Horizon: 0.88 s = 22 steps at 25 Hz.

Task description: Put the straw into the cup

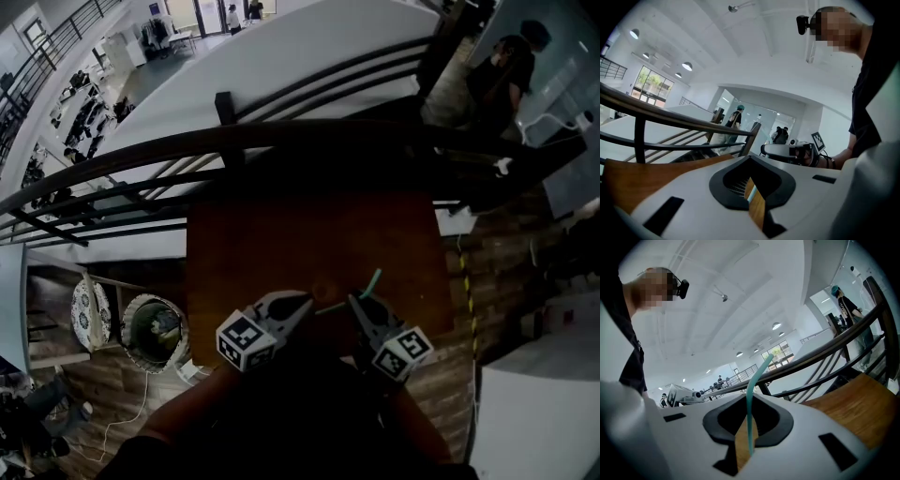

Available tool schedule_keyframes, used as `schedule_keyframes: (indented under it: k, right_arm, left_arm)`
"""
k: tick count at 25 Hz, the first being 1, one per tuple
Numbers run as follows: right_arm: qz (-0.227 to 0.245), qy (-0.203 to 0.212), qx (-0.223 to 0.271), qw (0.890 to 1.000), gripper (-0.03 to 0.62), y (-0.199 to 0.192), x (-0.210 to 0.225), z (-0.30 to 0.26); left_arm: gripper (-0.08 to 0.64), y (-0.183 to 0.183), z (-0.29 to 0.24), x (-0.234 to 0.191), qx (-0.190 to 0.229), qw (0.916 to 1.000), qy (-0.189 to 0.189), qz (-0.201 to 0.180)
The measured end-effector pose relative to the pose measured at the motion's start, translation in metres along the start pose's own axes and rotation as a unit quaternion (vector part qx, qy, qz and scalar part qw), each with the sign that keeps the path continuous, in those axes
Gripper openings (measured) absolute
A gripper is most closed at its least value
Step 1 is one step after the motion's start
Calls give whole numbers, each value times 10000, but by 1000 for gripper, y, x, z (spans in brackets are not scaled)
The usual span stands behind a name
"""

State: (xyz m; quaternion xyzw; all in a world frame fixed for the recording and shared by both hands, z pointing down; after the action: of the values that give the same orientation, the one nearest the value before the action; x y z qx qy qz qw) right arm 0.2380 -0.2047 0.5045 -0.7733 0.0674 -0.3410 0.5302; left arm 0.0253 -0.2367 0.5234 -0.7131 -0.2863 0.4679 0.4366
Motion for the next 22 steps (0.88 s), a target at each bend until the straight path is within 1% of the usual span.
schedule_keyframes:
  k: [9,13,16,22]
  right_arm:
    - [103,-49,-220,9997,38,-3,25,-16]
    - [99,-45,-323,9994,38,-7,29,-26]
    - [142,-41,-389,9991,38,-9,37,-33]
    - [73,-70,-448,9989,38,-10,58,-45]
  left_arm:
    - [11,-14,-18,-21,-79,9999,138,42]
    - [11,-18,-16,-28,-141,9997,176,77]
    - [11,-23,-19,-33,-172,9996,178,141]
    - [11,-31,-30,-41,-305,9992,168,188]
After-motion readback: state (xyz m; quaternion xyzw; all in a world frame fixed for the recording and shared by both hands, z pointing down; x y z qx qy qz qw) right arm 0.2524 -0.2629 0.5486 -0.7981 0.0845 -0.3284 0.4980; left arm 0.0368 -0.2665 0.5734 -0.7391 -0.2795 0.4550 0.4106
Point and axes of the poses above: the fingertips, and each gripper's own axes: z backward along the fingers, x to its right, y out of its top, the point moved 9 cm from there along z, backward along the fingers, and after that the axes turned 2 degrees about -y, right-handed, at the moved point
